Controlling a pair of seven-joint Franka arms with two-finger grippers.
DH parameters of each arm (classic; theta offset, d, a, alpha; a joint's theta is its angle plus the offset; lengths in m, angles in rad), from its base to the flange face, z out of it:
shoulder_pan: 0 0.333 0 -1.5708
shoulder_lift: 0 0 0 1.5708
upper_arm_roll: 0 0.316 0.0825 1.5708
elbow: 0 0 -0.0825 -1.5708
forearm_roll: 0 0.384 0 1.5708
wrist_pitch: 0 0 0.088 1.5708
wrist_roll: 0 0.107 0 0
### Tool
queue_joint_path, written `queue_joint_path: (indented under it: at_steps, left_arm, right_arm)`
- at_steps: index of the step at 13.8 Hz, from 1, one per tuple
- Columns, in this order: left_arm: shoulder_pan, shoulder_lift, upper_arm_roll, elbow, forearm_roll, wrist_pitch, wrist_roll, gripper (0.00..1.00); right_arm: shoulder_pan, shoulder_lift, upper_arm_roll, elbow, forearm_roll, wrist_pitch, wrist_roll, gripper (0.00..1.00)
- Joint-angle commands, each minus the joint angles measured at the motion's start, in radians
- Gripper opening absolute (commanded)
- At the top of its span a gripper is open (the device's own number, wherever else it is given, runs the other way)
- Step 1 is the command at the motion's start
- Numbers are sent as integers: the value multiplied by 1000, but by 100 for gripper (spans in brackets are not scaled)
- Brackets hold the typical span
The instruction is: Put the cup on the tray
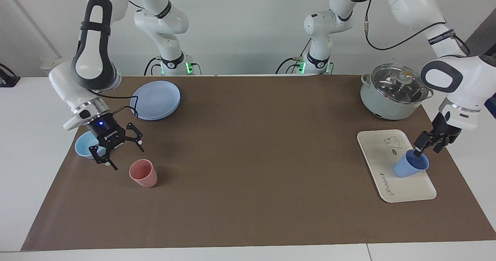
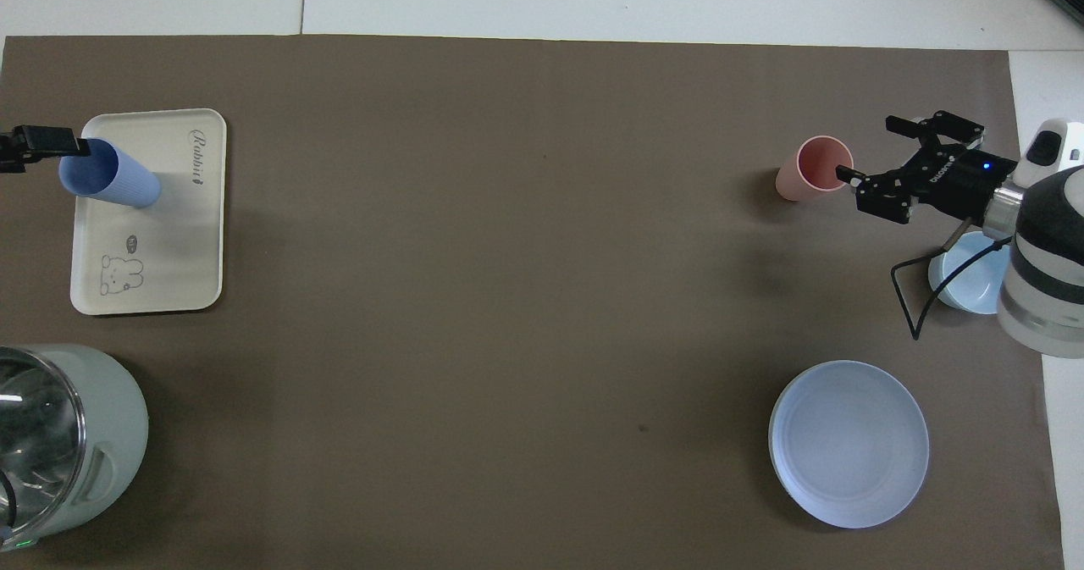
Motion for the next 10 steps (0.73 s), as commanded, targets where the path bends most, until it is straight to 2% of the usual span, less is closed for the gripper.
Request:
queue_joint_path:
  at_steps: [1, 3, 5, 7, 10]
  left_arm:
    - [-11, 10, -2, 160, 110, -241, 7, 100]
    - [-63, 10, 4, 274, 159, -442, 7, 100]
    - [-137, 6, 9, 339, 239, -577, 7, 100]
    - [-215, -20, 11, 345, 294, -651, 5, 100]
    - [-278, -114, -3, 322, 328, -690, -92, 100]
  right_arm:
    - [2, -47, 4, 10, -238, 3, 186, 100]
    - [2, -76, 15, 10, -418, -22, 351, 100]
    - [10, -110, 21, 10, -596, -61, 549, 100]
    - [42, -147, 19, 10, -789, -101, 773, 100]
    - [94, -187, 24, 21, -1064, -201, 1153, 100]
